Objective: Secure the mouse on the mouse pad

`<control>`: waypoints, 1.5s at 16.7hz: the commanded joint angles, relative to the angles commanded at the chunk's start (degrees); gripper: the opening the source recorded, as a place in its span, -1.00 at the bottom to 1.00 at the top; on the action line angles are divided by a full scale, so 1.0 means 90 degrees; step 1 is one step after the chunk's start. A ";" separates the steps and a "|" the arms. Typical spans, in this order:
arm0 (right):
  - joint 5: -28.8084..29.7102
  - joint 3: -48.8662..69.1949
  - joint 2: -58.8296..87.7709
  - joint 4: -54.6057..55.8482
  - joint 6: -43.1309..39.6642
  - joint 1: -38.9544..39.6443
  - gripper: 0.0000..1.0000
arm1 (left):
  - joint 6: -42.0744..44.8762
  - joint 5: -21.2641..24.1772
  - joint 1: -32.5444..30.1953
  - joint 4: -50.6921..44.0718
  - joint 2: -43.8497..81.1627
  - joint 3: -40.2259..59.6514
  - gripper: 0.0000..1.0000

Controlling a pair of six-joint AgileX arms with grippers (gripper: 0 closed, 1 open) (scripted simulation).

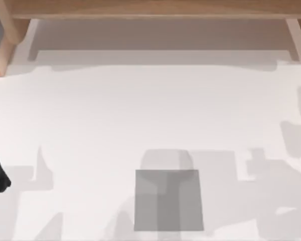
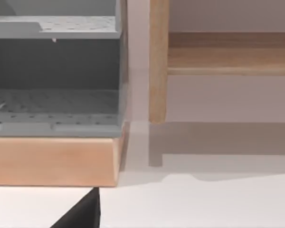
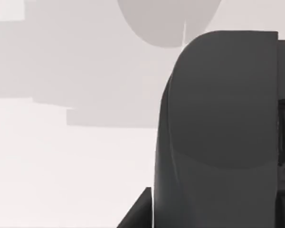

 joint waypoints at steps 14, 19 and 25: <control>0.0000 0.1671 0.1754 -0.0286 0.7522 0.3813 -1.00 | 0.0000 0.0000 0.0000 0.0000 0.0000 0.0000 1.00; -0.0069 0.2209 0.2385 -0.0305 1.1534 0.5099 -1.00 | 0.0000 0.0000 0.0000 0.0000 0.0000 0.0000 1.00; -0.0090 0.2613 0.2718 -0.0139 1.4878 0.5900 -1.00 | 0.0000 0.0000 0.0000 0.0000 0.0000 0.0000 1.00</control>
